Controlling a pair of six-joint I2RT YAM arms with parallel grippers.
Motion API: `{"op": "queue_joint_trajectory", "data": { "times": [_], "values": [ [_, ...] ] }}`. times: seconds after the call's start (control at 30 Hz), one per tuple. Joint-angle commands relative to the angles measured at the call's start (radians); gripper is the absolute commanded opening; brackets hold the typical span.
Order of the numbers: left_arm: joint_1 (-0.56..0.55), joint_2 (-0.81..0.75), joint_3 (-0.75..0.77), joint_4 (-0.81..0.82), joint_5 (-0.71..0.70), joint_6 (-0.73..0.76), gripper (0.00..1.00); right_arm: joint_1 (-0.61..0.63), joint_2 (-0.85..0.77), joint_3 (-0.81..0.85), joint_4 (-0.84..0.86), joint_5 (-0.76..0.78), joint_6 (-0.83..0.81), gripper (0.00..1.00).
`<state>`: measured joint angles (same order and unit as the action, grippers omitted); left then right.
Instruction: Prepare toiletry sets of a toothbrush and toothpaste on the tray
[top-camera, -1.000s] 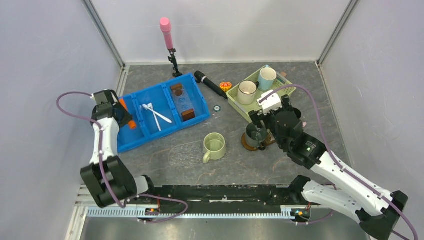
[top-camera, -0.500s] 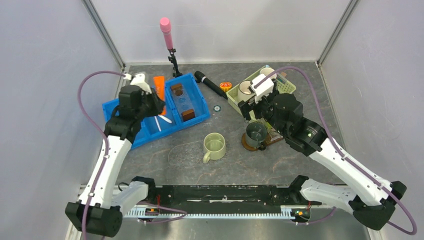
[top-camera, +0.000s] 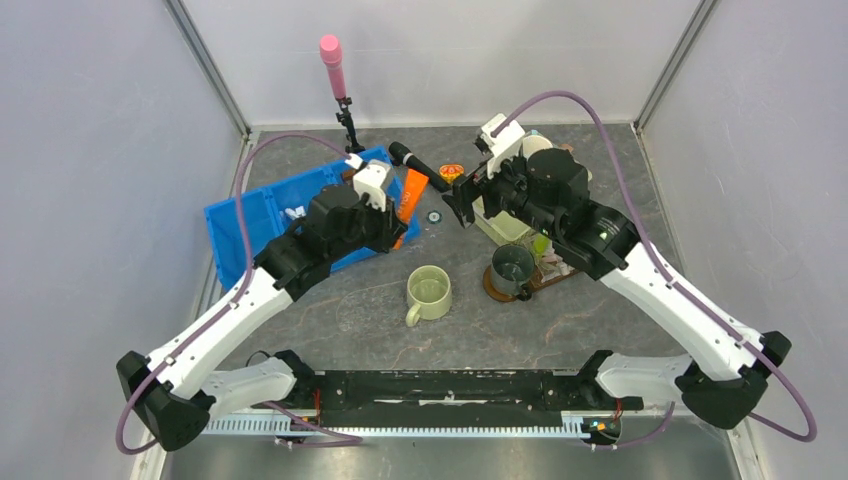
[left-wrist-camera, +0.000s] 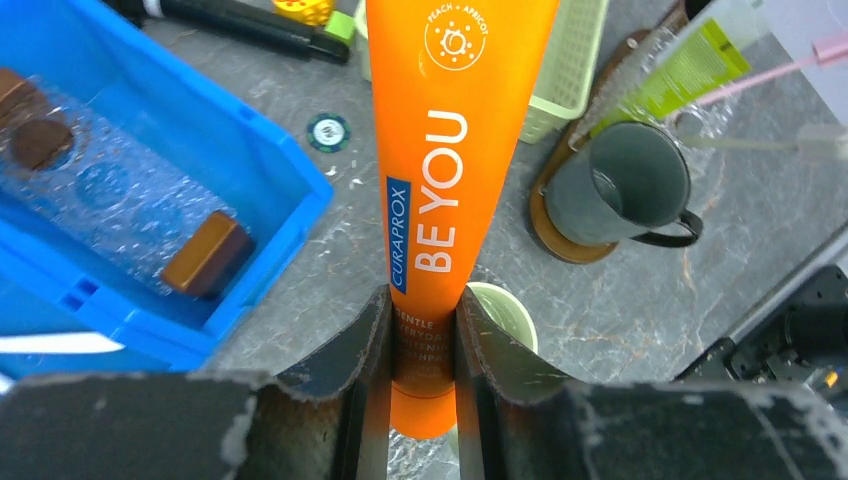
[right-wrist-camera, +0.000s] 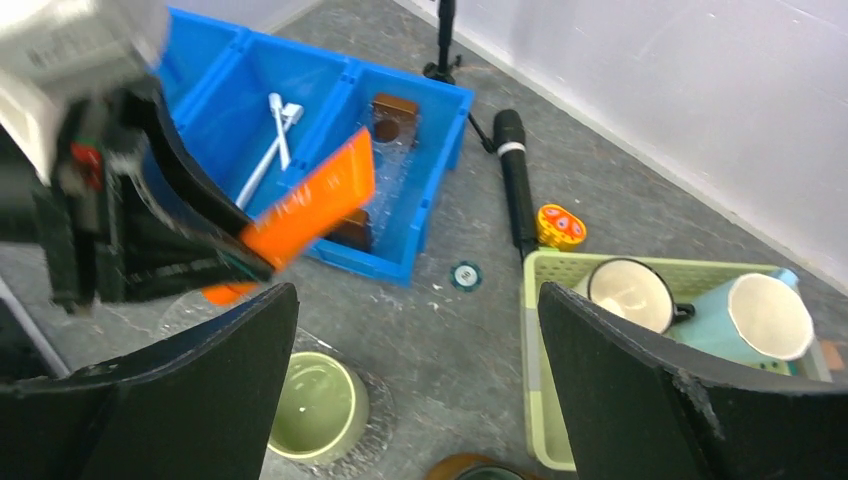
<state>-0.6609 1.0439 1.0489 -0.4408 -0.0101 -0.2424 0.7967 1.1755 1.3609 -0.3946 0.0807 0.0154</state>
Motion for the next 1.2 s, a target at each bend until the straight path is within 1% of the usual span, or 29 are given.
{"op": "queue_joint_trajectory", "data": {
  "times": [0.0,0.13,0.23,0.3,0.47,0.63,0.7,0.73,0.97,1.07,1.17],
  "values": [
    [-0.078,0.012,0.052,0.111,-0.037,0.098,0.29,-0.013,0.048,0.11,-0.021,-0.119,0.067,0.96],
    [-0.111,-0.002,0.038,0.138,-0.036,0.118,0.29,-0.05,0.093,0.143,-0.02,-0.231,0.14,0.91],
    [-0.12,-0.02,0.024,0.158,-0.031,0.126,0.3,-0.063,0.124,0.149,-0.018,-0.279,0.184,0.89],
    [-0.123,-0.03,0.017,0.166,-0.019,0.134,0.3,-0.066,0.139,0.147,-0.015,-0.298,0.208,0.87],
    [-0.126,-0.05,0.0,0.171,0.0,0.155,0.31,-0.07,0.157,0.128,0.005,-0.323,0.248,0.8],
    [-0.127,-0.066,-0.009,0.176,0.006,0.161,0.31,-0.092,0.147,0.055,0.096,-0.379,0.318,0.7],
    [-0.128,-0.066,-0.013,0.175,0.006,0.164,0.32,-0.098,0.142,0.036,0.134,-0.403,0.351,0.68],
    [-0.128,-0.065,-0.016,0.176,0.029,0.164,0.32,-0.1,0.142,0.033,0.145,-0.415,0.361,0.67],
    [-0.128,-0.063,-0.021,0.175,0.045,0.179,0.32,-0.109,0.155,0.032,0.179,-0.451,0.407,0.59],
    [-0.128,-0.063,-0.024,0.177,0.046,0.183,0.32,-0.113,0.16,0.033,0.182,-0.461,0.415,0.49],
    [-0.128,-0.064,-0.027,0.183,0.046,0.19,0.33,-0.118,0.166,0.025,0.183,-0.468,0.423,0.35]
  ]
}}
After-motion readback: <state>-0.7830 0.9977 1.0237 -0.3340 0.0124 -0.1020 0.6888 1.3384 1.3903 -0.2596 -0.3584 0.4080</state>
